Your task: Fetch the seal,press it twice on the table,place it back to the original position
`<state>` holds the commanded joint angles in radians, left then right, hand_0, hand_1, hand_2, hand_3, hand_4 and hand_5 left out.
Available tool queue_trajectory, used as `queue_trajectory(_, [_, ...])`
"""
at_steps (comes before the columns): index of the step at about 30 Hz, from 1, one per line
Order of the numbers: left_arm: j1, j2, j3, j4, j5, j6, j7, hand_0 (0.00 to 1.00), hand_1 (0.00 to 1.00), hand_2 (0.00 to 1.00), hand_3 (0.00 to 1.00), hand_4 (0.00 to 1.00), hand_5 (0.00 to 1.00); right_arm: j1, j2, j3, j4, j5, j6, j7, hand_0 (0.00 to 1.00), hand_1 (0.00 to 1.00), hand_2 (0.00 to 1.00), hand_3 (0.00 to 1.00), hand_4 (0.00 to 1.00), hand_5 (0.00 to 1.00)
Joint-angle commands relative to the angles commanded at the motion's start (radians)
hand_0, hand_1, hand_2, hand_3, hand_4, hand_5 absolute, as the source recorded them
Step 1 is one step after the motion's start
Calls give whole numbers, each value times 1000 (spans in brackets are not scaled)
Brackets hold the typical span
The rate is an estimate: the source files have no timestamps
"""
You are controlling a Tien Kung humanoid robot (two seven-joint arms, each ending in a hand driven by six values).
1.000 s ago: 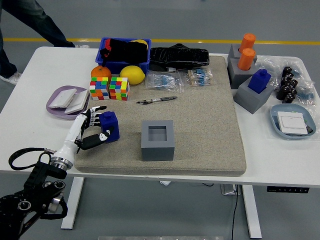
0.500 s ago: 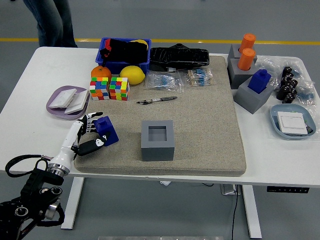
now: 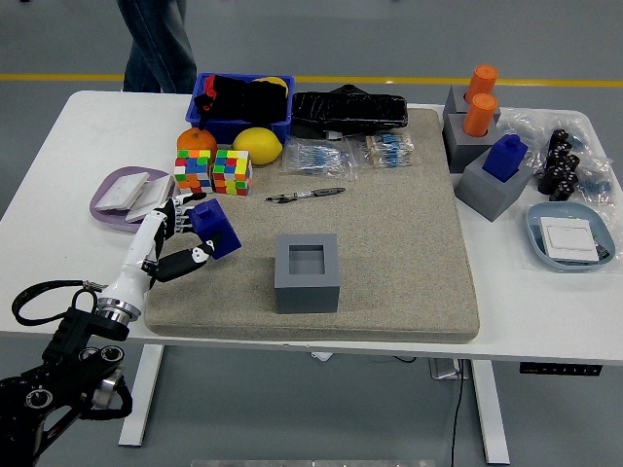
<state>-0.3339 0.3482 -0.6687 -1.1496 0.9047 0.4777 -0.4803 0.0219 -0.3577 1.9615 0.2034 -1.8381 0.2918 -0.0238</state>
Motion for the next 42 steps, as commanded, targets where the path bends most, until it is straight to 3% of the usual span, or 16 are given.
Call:
queue_trajectory(8, [-39,28,21,-137,46,-5,40,545,469,499,774,586,2,-2,-5,2,-1,-2,-1,0,793,700,673,647,814,463])
queue_trajectory(15, [-84,54,91,-222,95,-50,116,545,471,499,777,588,2,-2,-4,1,0,1,1,0,792,700,672,648,814,462])
queue_trajectory(30, [-188,35,205,-221,83,-69,151,547,472,499,778,588,2,-1,-1,12,-1,-2,1,-1,792,700,672,648,814,462])
queue_trajectory(42, [-220,22,260,-169,80,-75,163,547,473,497,778,589,2,-1,0,10,0,2,2,-1,792,701,672,649,815,462])
